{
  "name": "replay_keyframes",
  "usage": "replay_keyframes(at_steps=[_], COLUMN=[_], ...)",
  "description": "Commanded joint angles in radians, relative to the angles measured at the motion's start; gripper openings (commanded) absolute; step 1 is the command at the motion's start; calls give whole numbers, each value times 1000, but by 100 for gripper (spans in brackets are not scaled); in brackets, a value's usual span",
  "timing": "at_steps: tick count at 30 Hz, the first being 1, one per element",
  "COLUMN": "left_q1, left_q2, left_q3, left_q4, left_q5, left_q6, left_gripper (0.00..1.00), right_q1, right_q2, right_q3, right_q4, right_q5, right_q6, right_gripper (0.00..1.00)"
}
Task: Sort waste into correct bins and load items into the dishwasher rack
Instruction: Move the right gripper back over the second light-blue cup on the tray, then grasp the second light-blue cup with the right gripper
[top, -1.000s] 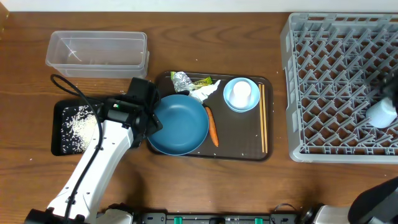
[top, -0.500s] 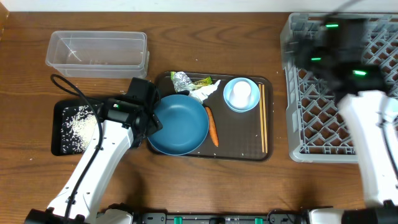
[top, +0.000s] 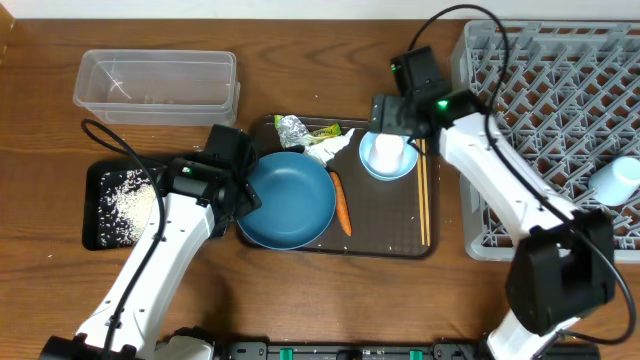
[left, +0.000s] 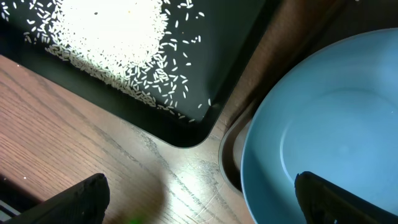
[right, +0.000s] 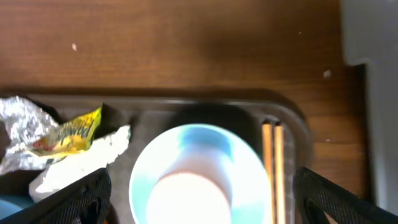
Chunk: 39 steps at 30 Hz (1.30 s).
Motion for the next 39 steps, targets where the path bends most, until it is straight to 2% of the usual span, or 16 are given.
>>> replay_keyframes(at_steps=[1,7,13,26,30,36,39], left_q1=[4,4,4,4,4,4,4], left_q2=[-12,-12,-12,-12,-12,-12,-12], left_q3=[19,19,19,19,19,19,19], left_q4=[-4,-4,-4,-4,-4,-4,-4], left_q5=[-20,-20,-20,-20,-20,-20,-20], left_q6=[-9,-9,-9,-9,-9,-9,-9], left_gripper=[98,98,98,98,98,98,98], right_q1=[36,51,51,51,51,50,50], right_q2=[34,70,89,150,149,142,122], right_q3=[8,8,6,5,6,7,9], right_q4=[-7,-53,-71,-77,-74,-80,-81], right_q5=[14,18,18,18,26,26,26], right_q6=[18,80,80,79,79,75,76], right_gripper=[93,95,96,91,82,61,57])
